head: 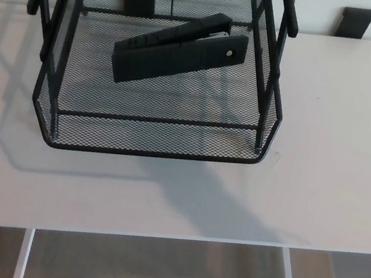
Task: The robot walks towards a desk on which a file tray is kept in the middle and a stapler is kept to its right. The robot lifts the stapler using its right hand and places it on the file tray.
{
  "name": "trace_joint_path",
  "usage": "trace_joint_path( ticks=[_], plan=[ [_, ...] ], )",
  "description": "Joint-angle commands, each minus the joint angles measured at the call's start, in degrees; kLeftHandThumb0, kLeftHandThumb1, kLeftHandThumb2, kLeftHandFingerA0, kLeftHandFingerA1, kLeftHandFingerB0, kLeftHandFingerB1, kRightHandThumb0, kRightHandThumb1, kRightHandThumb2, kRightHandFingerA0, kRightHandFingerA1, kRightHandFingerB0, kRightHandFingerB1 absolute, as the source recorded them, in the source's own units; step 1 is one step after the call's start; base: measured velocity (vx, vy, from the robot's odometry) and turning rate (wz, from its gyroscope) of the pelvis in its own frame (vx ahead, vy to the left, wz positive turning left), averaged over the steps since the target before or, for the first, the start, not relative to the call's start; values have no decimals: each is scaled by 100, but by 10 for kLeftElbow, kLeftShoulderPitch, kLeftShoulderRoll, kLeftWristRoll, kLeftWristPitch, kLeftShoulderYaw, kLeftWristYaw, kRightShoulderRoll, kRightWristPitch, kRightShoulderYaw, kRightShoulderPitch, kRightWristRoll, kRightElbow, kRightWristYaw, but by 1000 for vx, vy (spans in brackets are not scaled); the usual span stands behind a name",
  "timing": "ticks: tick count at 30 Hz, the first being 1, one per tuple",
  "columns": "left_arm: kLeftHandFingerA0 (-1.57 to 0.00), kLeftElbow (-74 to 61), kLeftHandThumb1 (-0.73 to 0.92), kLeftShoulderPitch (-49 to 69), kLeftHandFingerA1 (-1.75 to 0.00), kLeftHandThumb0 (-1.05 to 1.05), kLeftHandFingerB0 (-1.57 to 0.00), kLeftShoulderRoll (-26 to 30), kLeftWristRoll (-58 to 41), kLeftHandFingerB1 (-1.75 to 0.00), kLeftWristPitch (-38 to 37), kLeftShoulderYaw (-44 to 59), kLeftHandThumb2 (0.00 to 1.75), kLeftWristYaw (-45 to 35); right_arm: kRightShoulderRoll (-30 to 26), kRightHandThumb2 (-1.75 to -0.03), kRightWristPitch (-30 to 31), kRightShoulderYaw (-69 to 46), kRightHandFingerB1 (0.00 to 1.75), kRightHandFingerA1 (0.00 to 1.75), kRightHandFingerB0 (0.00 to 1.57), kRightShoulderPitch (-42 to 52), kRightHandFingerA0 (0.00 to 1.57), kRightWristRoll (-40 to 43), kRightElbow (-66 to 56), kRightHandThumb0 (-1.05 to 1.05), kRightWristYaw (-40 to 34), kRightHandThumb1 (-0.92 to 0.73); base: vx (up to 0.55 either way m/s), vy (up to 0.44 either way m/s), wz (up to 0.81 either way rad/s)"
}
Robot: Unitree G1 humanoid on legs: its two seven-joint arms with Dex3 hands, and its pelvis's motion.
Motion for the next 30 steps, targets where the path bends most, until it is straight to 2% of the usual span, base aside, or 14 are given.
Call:
trace_joint_path(
  ticks=[1,3,4,8,9,10,11,17,20,21,26,27,29,30],
  plan=[
    [-59,9,79,-5,-55,-57,-44,11,-4,-48,-26,8,63,-3,-118,-86,66,-592,12,0,9,286,0,205,-96,-92,159,-57,0,0,0],
    [-59,8,79,-5,-54,-58,-43,11,-1,-47,-25,6,63,-2,-102,-91,52,-648,13,4,11,331,0,218,-71,-92,130,-59,0,0,0],
    [-55,1,61,-2,-67,-56,-32,12,3,-56,-26,2,104,-3,-74,-96,21,-702,32,20,0,395,0,218,-25,-78,64,-54,0,0,0],
    [-57,0,63,-1,-67,-59,-32,12,3,-55,-25,2,104,-4,2,-93,-35,-730,36,28,8,534,0,228,78,-73,-88,-54,0,0,0],
    [-59,-2,80,-1,-53,-58,-43,12,4,-47,-23,1,63,-3,23,-62,-38,-723,27,35,12,567,1,221,96,-78,-123,-72,0,0,0],
    [-58,-4,62,-3,-68,-54,-32,10,0,-56,-21,5,104,-1,52,-99,-65,-705,28,24,5,617,1,221,144,-79,-175,-62,0,0,0],
    [-60,-5,62,-3,-69,-56,-33,10,1,-56,-20,5,104,2,65,-63,-79,-698,25,33,12,635,3,233,184,-69,-204,-78,0,0,0],
    [-55,-3,61,-7,-67,-54,-32,11,1,-56,-23,4,103,-1,116,-96,-109,-674,34,40,7,651,1,281,366,-73,-353,-58,0,0,0],
    [-58,3,79,-9,-56,-57,-45,10,-1,-49,-27,6,63,-4,138,-72,-106,-696,19,22,6,658,4,338,444,-53,-338,-72,0,0,0],
    [-55,7,61,-10,-67,-57,-33,10,0,-56,-29,7,104,-3,145,-69,-91,-697,16,43,7,663,2,339,446,-51,-334,-74,0,0,0],
    [-58,-2,62,3,-68,-58,-32,13,6,-55,-29,3,104,1,160,-103,6,-673,11,38,4,704,5,278,416,-87,-328,-68,0,0,0],
    [-59,2,79,2,-54,-58,-43,13,5,-47,-30,4,62,1,154,-101,3,-666,16,46,5,709,4,269,430,-81,-332,-64,0,0,0],
    [-59,20,79,-6,-55,-57,-45,13,0,-48,-34,8,62,-2,143,-104,15,-666,26,45,0,701,0,267,453,-72,-343,-63,0,0,0],
    [-56,18,60,-4,-67,-54,-32,13,1,-56,-34,8,103,-3,147,-109,19,-651,12,42,1,711,3,247,441,-84,-344,-74,0,0,0]
  ],
)
